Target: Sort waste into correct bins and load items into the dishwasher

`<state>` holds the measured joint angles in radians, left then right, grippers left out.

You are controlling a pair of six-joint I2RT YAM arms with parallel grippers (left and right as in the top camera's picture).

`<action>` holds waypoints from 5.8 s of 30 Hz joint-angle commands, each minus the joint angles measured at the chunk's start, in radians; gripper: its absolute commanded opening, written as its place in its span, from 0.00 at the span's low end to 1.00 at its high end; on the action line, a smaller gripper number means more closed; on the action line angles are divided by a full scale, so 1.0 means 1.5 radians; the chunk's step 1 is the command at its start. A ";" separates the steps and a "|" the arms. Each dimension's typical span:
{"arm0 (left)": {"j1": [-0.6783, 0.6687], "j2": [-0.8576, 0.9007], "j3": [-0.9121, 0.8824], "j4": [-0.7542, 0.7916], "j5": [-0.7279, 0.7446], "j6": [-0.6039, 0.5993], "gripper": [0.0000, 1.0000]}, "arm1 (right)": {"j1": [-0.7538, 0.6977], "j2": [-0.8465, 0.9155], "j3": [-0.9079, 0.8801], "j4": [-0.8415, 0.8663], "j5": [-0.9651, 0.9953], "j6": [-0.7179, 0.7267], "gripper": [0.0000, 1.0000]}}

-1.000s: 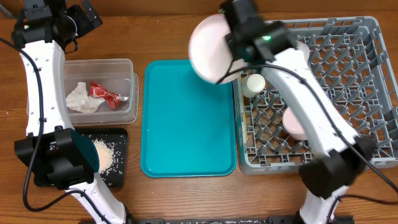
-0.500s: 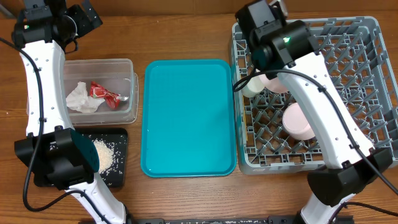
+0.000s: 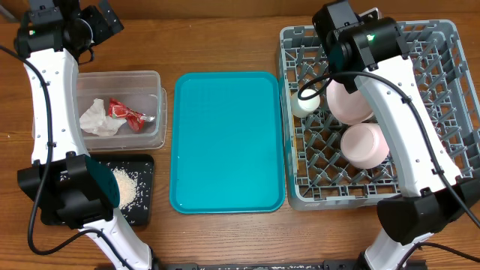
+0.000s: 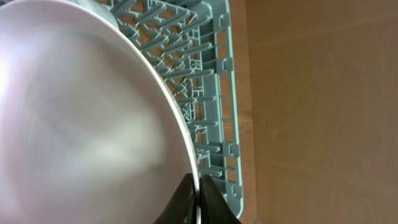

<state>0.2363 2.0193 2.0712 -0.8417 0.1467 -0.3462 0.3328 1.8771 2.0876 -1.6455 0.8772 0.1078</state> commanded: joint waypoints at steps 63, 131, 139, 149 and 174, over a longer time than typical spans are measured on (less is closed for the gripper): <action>-0.001 0.009 0.017 0.000 0.007 -0.011 1.00 | 0.007 -0.001 -0.148 0.424 0.148 -0.350 0.04; -0.001 0.009 0.017 0.000 0.007 -0.011 1.00 | -0.399 -0.001 -0.149 0.270 -0.756 0.027 0.46; -0.001 0.009 0.017 0.000 0.007 -0.011 1.00 | -0.397 -0.001 -0.211 0.281 -0.750 0.029 0.36; -0.001 0.009 0.017 0.000 0.007 -0.011 1.00 | -0.394 -0.001 -0.363 0.424 -0.756 0.036 0.43; -0.001 0.009 0.017 0.000 0.007 -0.011 1.00 | -0.399 -0.019 -0.316 0.489 -0.719 0.080 0.04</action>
<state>0.2359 2.0193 2.0712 -0.8417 0.1467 -0.3462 -0.2550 1.8824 1.5036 -0.8955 -0.2600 0.2852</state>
